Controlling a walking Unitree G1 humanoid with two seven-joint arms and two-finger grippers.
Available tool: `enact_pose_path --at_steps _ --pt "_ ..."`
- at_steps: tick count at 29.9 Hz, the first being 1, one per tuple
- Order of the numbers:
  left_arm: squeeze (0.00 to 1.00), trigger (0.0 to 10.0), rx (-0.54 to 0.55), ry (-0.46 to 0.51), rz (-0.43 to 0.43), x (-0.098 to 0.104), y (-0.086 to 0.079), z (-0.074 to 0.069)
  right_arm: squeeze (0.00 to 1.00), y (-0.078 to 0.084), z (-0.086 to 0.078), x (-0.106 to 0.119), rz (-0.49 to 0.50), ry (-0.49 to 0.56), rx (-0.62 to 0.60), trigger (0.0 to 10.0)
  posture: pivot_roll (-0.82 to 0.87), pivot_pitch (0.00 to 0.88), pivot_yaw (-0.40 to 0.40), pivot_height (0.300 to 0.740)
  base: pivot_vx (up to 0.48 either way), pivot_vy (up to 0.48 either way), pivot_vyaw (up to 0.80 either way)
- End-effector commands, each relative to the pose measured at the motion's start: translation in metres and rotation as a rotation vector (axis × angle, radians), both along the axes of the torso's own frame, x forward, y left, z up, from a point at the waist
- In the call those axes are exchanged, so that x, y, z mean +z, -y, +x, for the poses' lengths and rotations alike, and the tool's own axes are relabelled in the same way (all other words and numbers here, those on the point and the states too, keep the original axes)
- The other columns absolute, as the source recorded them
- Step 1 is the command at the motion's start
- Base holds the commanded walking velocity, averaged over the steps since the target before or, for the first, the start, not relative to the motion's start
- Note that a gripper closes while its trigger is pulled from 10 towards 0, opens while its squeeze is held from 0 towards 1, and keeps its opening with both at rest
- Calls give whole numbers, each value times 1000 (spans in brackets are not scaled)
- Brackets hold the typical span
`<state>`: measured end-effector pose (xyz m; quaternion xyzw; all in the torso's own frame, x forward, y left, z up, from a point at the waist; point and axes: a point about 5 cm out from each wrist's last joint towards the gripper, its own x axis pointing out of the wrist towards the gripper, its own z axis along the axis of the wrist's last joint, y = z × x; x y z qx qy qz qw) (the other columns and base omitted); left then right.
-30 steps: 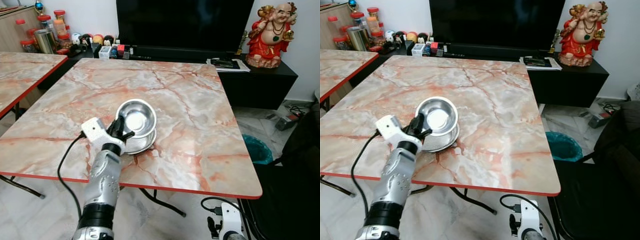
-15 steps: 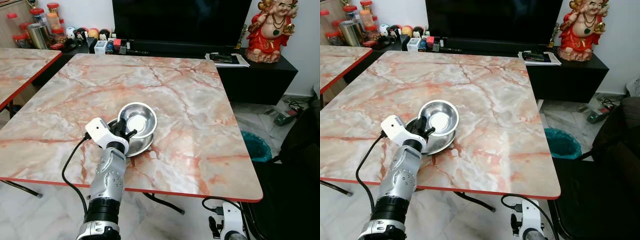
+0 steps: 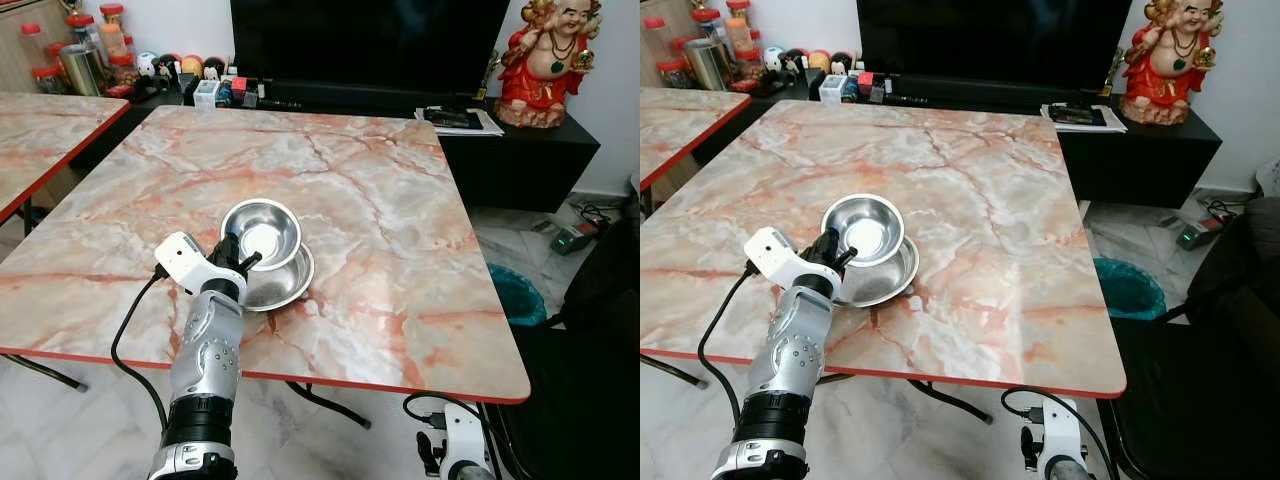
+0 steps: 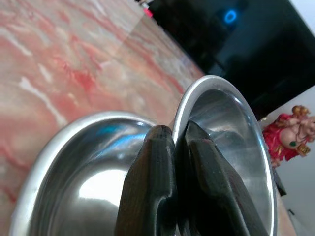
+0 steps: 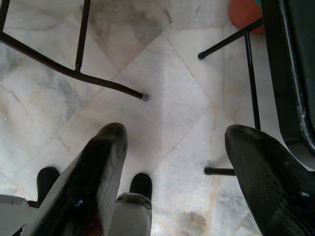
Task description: Setting the table
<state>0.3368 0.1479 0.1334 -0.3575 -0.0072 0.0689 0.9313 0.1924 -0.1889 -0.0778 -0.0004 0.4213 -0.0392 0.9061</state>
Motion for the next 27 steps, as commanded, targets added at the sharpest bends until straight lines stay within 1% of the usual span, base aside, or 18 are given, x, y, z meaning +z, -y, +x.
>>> enact_pose_path --at_steps 1,4,10,27 --pt "0 10000 -4 -33 10 -3 1 0 0 1 3 2 -7 16 1 10000 40 0 -34 714 0 0 0" --pt "0 10000 -11 -64 26 -5 4 0 0 1 3 2 -6 18 -2 10000 33 0 -30 714 0 0 0" --pt "0 10000 -15 -92 24 -7 5 1 0 2 3 2 -8 14 -1 10000 37 0 -33 714 0 0 0" --pt "0 10000 -13 -127 19 -6 5 3 0 0 3 2 -5 14 2 10000 37 0 -32 714 0 0 0"
